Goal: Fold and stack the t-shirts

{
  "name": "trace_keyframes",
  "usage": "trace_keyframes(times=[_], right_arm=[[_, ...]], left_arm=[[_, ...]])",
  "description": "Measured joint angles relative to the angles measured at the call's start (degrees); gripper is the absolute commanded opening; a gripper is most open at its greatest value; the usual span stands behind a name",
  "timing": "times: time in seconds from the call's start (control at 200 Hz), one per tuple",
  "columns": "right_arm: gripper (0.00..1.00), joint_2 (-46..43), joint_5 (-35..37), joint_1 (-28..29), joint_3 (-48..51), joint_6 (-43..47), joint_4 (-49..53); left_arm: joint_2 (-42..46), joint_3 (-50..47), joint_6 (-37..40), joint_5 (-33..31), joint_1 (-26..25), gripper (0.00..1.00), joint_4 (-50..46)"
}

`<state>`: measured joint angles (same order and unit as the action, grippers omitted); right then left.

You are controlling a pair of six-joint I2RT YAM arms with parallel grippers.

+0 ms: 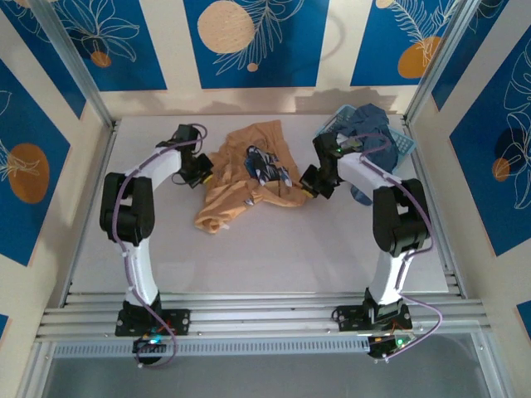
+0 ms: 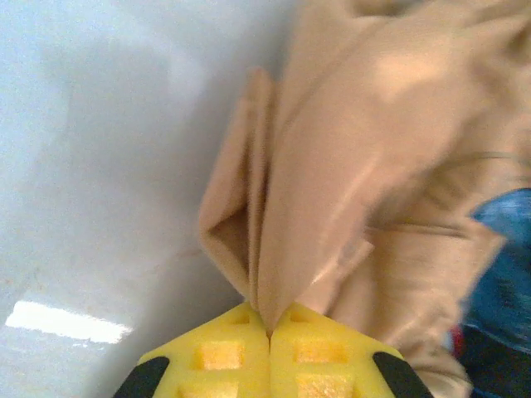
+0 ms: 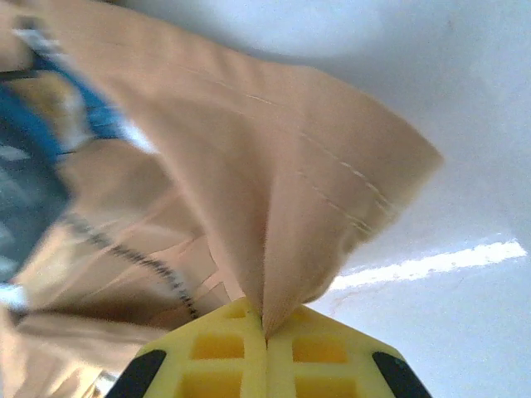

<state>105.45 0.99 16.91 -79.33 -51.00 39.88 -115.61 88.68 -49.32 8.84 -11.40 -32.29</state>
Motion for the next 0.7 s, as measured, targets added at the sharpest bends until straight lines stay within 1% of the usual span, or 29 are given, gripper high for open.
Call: trace_keyframes(times=[0.175,0.35,0.485,0.56,0.62,0.695], right_arm=[[0.0,-4.0,1.6,-0.1,-7.1,1.0,1.7],[0.0,-6.0,3.6,-0.7,-11.7,2.2,3.5],[0.0,-9.3,5.4,-1.1,-11.2,2.9,4.5],[0.0,-13.0,6.2,-1.2,-8.3,3.1,4.3],[0.0,-15.4,6.4,-1.3,-5.9,3.1,4.7],[0.0,-17.1,6.3,-1.4,-3.3,3.4,4.7]], left_arm=[[6.4,5.3,3.1,-3.6,0.0,0.0,0.3],[15.8,5.5,4.6,-8.4,0.0,0.0,0.5],[26.9,-1.1,4.9,-13.6,-0.3,0.0,3.4],[32.6,-4.4,4.9,-15.6,-0.5,0.0,3.6],[34.6,-5.2,4.9,-16.7,-0.5,0.0,3.5],[34.6,-5.6,4.9,-17.5,-0.5,0.0,3.5]])
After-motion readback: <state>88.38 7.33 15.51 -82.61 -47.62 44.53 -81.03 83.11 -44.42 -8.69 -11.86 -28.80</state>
